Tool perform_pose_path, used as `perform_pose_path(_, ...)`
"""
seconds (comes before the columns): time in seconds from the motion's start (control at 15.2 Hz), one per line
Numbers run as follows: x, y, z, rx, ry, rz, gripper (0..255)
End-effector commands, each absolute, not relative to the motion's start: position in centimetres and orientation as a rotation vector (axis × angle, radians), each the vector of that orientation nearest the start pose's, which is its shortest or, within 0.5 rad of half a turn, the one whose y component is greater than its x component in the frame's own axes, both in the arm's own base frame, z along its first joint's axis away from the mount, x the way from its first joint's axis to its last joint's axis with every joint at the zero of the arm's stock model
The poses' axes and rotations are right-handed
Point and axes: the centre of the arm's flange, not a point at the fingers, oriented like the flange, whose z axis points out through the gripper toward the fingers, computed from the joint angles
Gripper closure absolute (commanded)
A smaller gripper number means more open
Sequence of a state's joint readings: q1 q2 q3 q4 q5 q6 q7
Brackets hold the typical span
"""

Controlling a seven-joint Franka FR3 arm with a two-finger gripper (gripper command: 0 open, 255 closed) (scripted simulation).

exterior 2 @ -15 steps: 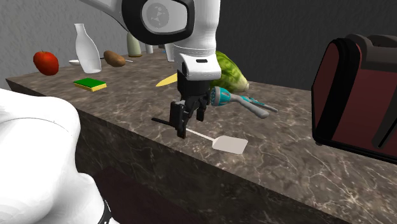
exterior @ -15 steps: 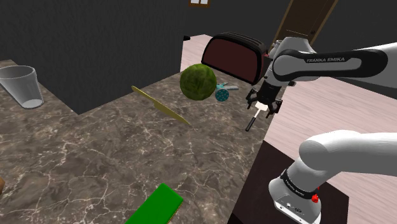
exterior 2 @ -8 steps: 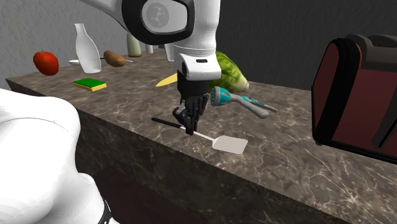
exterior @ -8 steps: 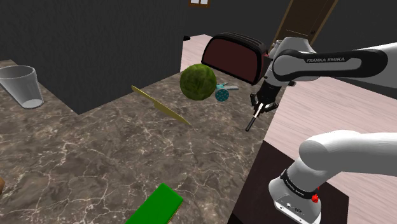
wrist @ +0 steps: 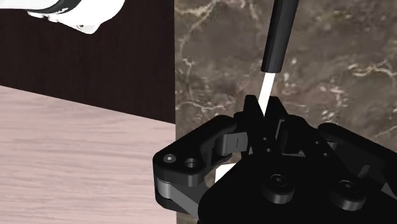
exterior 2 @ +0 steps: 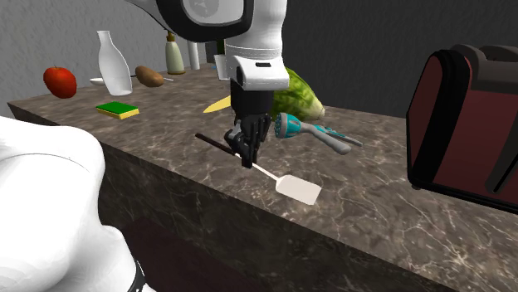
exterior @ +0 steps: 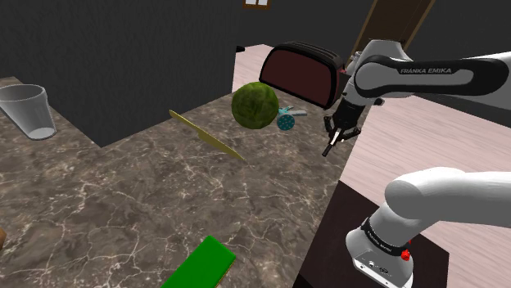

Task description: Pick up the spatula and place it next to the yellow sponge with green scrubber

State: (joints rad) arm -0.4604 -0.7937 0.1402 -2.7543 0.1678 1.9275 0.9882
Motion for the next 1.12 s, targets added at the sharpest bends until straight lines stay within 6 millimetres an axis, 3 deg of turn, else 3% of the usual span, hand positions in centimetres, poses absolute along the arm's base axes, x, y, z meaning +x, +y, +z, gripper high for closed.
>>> perform_pose_path(0.0, 29.2, -8.8, 44.4, -2.356, 2.012, 0.079, 255)
perform_pose_path(0.79, 29.2, -8.8, 50.6, -2.356, 2.012, 0.079, 255)
perform_pose_path(1.06, 28.0, -3.7, 50.6, -2.356, 2.012, 0.079, 255)
